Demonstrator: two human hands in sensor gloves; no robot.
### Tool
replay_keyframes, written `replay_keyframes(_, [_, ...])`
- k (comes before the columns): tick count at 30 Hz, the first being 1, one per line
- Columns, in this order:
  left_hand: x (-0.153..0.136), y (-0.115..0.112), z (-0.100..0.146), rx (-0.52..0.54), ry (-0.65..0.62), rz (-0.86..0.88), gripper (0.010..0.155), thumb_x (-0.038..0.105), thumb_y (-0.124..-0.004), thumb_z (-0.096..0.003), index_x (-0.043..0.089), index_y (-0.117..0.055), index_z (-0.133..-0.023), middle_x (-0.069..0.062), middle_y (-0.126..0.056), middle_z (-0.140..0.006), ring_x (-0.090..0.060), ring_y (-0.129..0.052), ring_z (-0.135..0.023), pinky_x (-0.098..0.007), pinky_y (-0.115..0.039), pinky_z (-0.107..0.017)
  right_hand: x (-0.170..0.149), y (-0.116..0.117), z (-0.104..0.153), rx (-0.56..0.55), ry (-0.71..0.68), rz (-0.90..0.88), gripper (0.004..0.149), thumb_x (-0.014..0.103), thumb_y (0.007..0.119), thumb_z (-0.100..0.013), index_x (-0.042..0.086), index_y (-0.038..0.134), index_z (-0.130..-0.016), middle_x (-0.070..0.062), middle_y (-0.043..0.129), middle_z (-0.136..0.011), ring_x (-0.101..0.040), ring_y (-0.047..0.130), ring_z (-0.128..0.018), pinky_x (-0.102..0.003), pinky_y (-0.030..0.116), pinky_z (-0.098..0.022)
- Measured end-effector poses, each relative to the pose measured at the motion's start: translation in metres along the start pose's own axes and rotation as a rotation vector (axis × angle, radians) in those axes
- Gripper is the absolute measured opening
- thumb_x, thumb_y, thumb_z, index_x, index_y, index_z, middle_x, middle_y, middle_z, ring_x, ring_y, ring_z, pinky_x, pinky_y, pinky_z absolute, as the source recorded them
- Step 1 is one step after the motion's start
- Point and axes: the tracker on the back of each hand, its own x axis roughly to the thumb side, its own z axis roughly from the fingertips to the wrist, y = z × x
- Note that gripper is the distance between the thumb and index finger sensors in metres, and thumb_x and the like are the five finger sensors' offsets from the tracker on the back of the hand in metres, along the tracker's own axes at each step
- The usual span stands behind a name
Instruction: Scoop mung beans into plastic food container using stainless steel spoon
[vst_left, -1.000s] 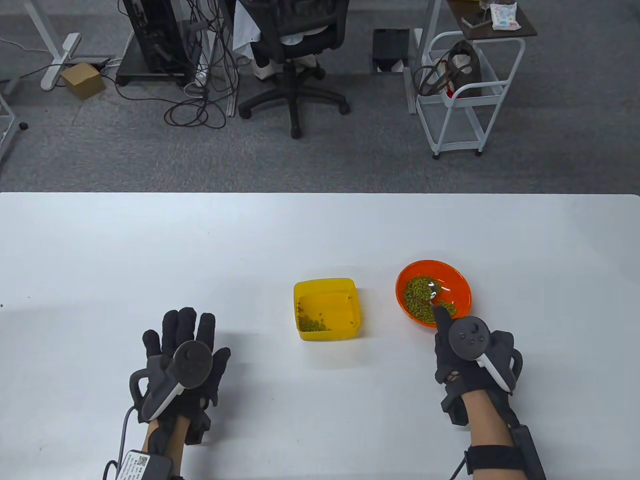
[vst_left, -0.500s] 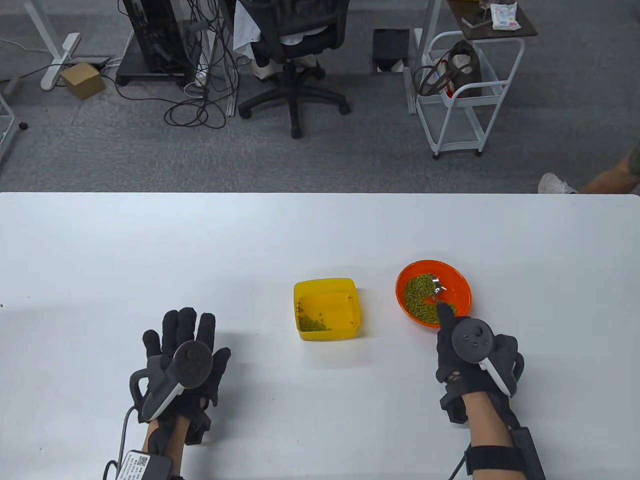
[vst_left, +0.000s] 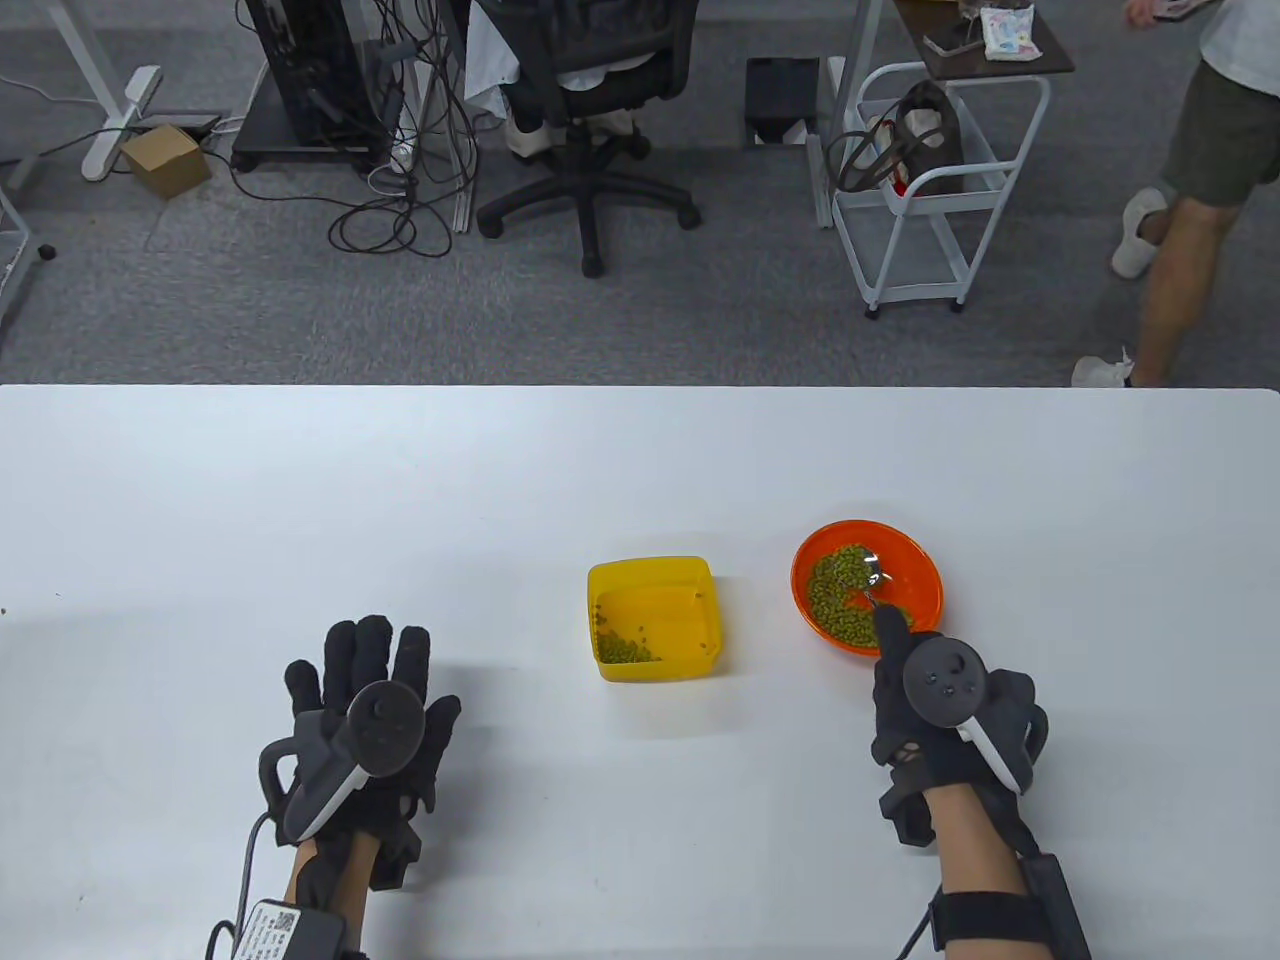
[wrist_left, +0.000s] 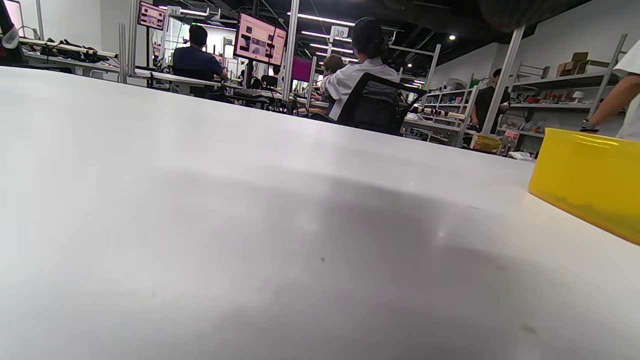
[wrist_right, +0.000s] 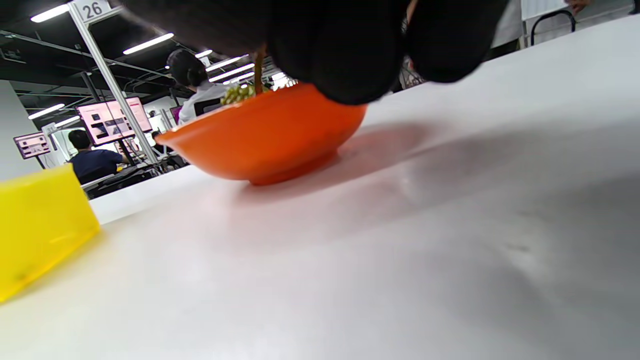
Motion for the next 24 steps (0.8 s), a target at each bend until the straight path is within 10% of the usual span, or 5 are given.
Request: replay_keyframes(24, [0.0,0.0,-0.001,-0.002,0.001,-0.007,0.074,0.058,-0.061,-0.0441,0.038,-0.028,-0.108,-0.004,-0.014,-0.118,-0.034,-0.014,-0.112,-0.069,-0.013,-0.075,0.123,0.034,0.035,0.103,-0.391,-0.002,0.05,0.029,0.07,-0.055,0.028,0.057,-0.103,0.008,0.076,-0.081,-0.018,0.088,-0.065,-0.049,0.075,-0.058])
